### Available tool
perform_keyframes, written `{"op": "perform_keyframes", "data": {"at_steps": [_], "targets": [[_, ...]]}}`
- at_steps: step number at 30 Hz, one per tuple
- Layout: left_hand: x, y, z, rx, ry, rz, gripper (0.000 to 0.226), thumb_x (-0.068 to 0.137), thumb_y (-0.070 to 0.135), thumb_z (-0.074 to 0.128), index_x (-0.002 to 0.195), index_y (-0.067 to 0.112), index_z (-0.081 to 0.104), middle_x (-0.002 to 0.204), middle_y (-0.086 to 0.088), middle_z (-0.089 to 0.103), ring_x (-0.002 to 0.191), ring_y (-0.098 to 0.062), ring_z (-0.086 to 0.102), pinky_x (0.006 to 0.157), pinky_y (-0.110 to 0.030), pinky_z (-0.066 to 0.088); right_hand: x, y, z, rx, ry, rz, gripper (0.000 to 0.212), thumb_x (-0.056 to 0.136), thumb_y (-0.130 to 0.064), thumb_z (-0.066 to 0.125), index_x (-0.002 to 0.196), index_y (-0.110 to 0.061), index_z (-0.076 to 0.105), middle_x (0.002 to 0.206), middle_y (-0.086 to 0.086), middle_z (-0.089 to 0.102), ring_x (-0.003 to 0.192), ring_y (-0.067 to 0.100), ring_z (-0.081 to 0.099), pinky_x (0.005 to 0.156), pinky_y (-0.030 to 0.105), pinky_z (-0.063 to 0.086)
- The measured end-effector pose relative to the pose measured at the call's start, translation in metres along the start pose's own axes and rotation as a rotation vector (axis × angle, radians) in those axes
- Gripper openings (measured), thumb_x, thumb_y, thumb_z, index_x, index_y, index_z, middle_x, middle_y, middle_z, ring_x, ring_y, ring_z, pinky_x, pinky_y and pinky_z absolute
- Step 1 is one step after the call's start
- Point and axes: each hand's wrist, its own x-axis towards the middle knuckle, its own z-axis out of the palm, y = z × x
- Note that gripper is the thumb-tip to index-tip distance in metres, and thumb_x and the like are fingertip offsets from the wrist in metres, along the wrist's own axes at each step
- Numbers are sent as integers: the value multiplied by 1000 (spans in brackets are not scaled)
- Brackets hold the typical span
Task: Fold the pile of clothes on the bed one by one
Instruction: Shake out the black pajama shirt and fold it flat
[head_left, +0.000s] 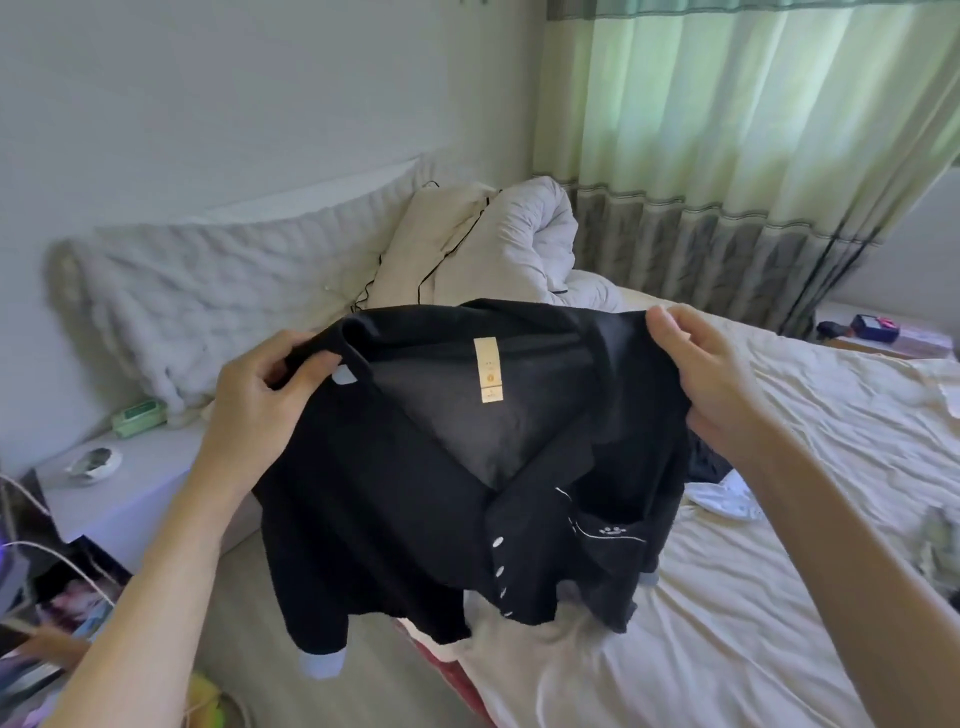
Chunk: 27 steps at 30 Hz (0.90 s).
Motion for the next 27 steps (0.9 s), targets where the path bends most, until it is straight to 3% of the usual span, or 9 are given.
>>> {"op": "perform_keyframes", "data": {"at_steps": [2,5,8,12,15,18,21,24,27], "targets": [[1,3,-11,-71,10,-4,35,90,16,60,73,46,66,65,20,63,59,5,55,54,-4,38,-3,-8,4,46,-61,12,28,91,-34,57,64,-27,61,57,-7,57,52,6,55,47,18,45],[0,-5,-26,-105,-30,-72,34,90,12,59,73,39,68,62,15,61,58,-1,53,57,-13,41,-8,-8,8,90,-261,172,7,78,-32,66,75,-28,70,66,-1,65,60,10,64,50,19,50],[-7,-15,-39,-189,-82,-138,36,91,5,55,76,34,71,68,17,67,64,2,59,60,-9,45,-11,11,14,149,-371,325,20,74,-30,65,91,-31,76,87,3,74,80,15,71,62,25,56],[-13,-16,-55,-423,-40,-224,43,93,6,48,75,35,75,68,16,68,62,1,61,58,-10,48,-13,24,34,192,-466,359,26,72,-38,67,94,-29,77,99,1,74,91,15,70,69,25,56],[-9,-11,-66,-294,-33,-147,43,92,6,52,77,40,74,72,18,69,67,3,62,62,-9,47,-15,32,50,43,-537,301,30,71,-40,72,94,-22,77,98,3,74,93,14,69,73,21,54],[-4,-1,-73,-147,-71,-66,47,91,5,56,76,46,72,75,21,70,72,6,63,66,-6,47,-19,42,67,-208,-518,156,14,77,-33,71,90,-34,77,97,-8,74,94,6,68,80,14,51],[-4,12,-72,-112,-119,-21,45,90,6,56,76,46,71,76,19,70,73,4,63,67,-7,47,-21,59,81,-405,-479,96,23,86,-18,68,85,-41,74,84,-7,74,83,9,68,80,16,51],[-3,25,-66,-93,-192,-12,34,90,12,58,80,42,72,79,15,71,73,0,65,66,-10,48,-31,70,98,-134,-464,151,24,91,-8,60,88,-29,72,61,0,54,61,19,53,63,25,46],[-2,35,-62,-63,-191,-33,23,90,17,60,82,34,72,79,9,71,73,-5,66,67,-13,50,-38,74,115,102,-432,154,37,91,2,53,76,-23,76,71,1,63,75,21,59,71,28,48]]}}
